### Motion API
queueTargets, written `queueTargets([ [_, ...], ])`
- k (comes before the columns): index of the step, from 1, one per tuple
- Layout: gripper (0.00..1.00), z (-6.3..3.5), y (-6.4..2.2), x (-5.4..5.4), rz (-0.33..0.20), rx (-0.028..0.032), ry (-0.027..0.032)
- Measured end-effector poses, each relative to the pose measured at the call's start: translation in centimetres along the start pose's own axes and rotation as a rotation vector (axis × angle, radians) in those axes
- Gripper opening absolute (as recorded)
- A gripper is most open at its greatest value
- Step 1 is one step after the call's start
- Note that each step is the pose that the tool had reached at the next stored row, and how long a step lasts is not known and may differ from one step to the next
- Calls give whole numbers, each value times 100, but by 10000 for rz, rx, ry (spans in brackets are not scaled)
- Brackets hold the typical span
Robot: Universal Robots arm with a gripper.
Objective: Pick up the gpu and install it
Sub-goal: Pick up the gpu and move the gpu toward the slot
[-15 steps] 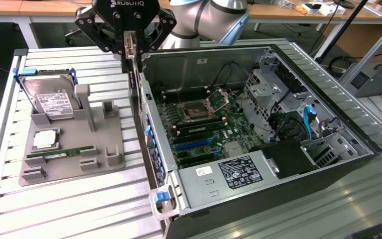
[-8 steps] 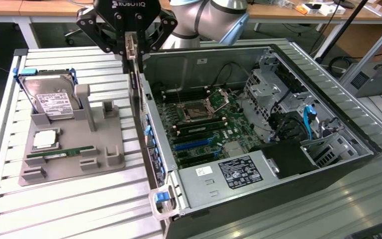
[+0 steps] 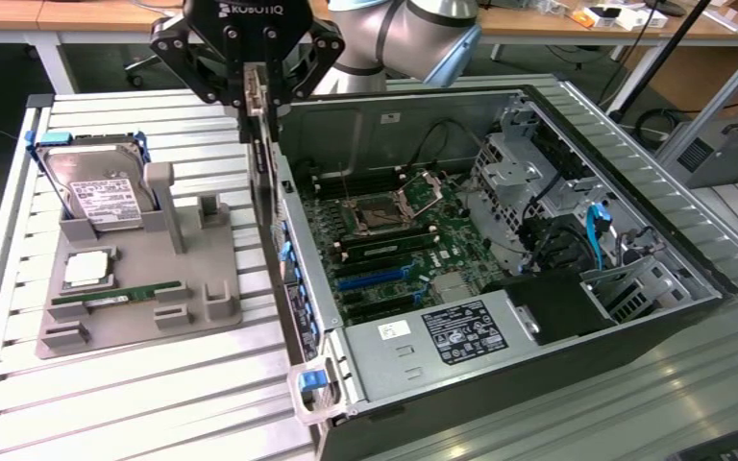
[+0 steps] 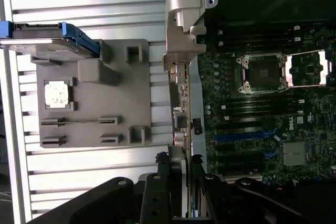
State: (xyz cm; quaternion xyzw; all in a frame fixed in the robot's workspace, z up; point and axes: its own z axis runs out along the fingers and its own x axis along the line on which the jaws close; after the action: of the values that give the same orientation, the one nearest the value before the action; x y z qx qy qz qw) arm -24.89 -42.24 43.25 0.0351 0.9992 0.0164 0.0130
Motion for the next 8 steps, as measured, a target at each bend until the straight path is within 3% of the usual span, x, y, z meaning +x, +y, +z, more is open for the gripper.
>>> queueTargets([
  [8, 27, 20, 0, -27, 0, 29, -3],
])
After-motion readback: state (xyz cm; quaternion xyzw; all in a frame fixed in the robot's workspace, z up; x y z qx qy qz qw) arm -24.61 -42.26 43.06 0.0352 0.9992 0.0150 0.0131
